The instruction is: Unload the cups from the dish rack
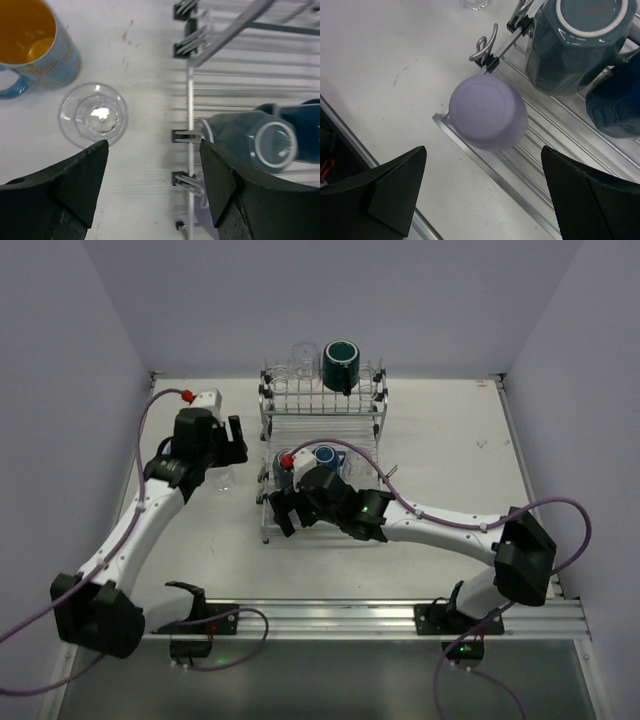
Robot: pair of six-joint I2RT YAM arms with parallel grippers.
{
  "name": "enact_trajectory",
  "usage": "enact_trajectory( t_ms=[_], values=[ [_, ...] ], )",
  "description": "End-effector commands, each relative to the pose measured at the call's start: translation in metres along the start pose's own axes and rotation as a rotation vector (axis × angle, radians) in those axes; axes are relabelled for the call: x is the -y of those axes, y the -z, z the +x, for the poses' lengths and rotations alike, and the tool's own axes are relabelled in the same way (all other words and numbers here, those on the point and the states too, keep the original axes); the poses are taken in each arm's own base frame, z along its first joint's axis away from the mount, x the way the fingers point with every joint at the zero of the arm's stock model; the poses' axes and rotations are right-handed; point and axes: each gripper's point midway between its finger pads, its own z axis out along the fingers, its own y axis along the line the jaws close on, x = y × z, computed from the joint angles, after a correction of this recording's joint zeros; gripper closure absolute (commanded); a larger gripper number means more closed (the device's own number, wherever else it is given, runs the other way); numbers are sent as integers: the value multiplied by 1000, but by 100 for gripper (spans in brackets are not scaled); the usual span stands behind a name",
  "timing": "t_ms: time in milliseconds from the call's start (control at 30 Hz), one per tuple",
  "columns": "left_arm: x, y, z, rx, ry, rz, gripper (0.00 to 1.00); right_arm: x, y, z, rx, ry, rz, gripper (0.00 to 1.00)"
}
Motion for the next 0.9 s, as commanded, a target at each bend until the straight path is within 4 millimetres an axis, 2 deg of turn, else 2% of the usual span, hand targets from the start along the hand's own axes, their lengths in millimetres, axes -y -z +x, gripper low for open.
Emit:
enact_trajectory(
  t_ms=[0,33,67,133,200,233,300,333,400,467,500,600,633,667,700,733,767,833,867],
  values=[
    [28,28,-5,107,65,199,22,2,-13,-21,31,31,50,1],
    [34,46,-7,145,67,253,22,0,-16,-28,36,31,51,1],
    [33,46,7,127,73,264,22,-1,-24,-24,17,36,56,1],
    [35,64,13,160,76,310,23,-1,-30,-30,20,32,71,1],
    [32,66,33,134,90,323,24,-1,-38,-29,14,28,84,1],
    [35,75,36,154,94,355,24,1,-41,-29,15,28,97,5],
    [34,75,55,124,116,372,25,2,-48,-25,1,24,110,11],
    [38,82,58,135,117,409,25,1,-49,-25,-5,25,109,15],
    [39,84,69,117,134,430,25,2,-51,-23,-13,17,117,34],
    [45,93,75,112,150,476,25,5,-49,-24,-7,3,140,60],
    [47,95,77,111,156,494,25,6,-46,-26,2,-3,145,64],
    [58,107,82,105,183,583,25,8,-26,-44,75,-42,147,72],
    [67,117,83,110,178,650,25,10,-19,-42,86,-53,147,72],
    [72,120,87,99,198,690,26,6,1,-64,166,-90,115,73],
    [80,128,80,131,198,751,26,2,12,-72,204,-107,87,75],
    [88,141,80,138,190,826,26,3,18,-73,239,-126,68,76],
    [93,144,82,121,219,864,26,1,42,-89,308,-169,36,77],
    [103,158,77,133,213,952,26,-1,58,-93,367,-211,-12,78],
    [105,161,77,122,230,972,26,-3,77,-103,418,-254,-47,78]
  ],
)
